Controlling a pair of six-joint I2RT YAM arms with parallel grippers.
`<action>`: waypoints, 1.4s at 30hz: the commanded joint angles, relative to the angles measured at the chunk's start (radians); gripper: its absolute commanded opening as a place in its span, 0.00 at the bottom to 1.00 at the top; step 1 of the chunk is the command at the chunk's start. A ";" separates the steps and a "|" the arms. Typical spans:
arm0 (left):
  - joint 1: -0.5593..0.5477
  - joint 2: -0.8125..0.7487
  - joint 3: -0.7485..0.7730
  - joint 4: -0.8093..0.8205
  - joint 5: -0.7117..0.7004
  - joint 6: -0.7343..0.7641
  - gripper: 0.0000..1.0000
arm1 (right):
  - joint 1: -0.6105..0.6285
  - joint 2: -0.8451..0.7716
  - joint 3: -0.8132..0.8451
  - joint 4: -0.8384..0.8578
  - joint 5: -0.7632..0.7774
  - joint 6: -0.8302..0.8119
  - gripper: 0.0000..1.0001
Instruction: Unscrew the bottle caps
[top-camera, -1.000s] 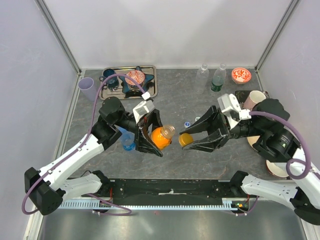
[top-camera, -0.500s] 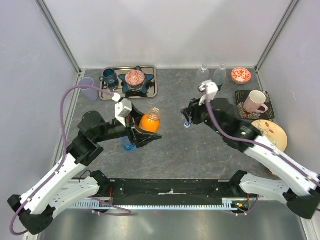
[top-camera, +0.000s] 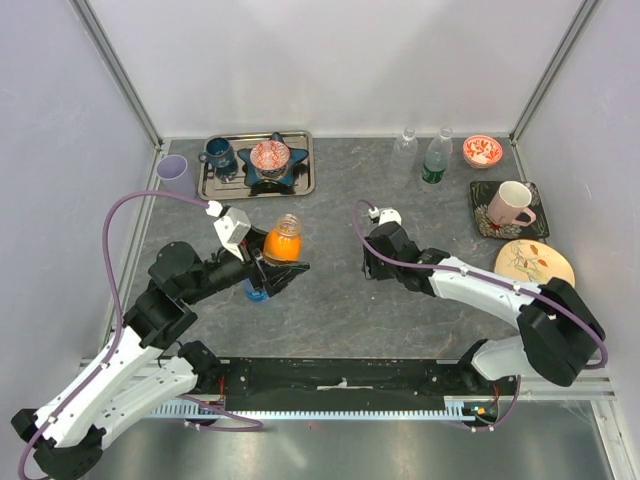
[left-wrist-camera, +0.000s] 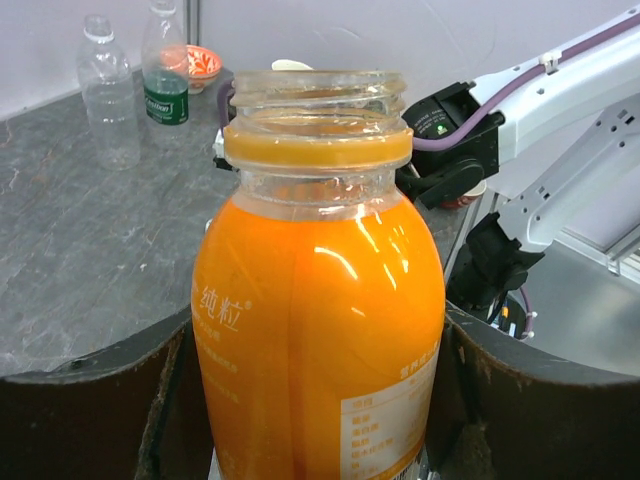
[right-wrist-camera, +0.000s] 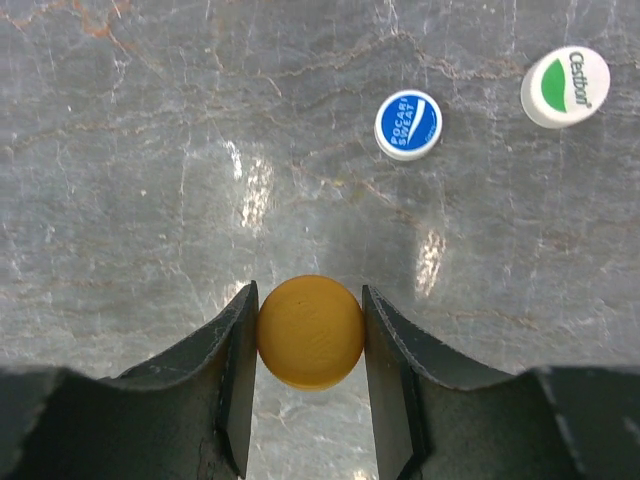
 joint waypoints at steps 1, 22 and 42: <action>0.003 -0.020 -0.021 0.005 -0.045 0.048 0.21 | 0.001 0.065 0.008 0.106 0.038 0.025 0.00; 0.003 -0.032 -0.038 -0.011 -0.036 0.035 0.22 | 0.002 0.248 0.027 0.114 -0.005 0.047 0.62; 0.003 0.063 -0.009 0.024 0.011 0.105 0.25 | 0.021 -0.284 0.453 -0.206 0.011 -0.028 0.79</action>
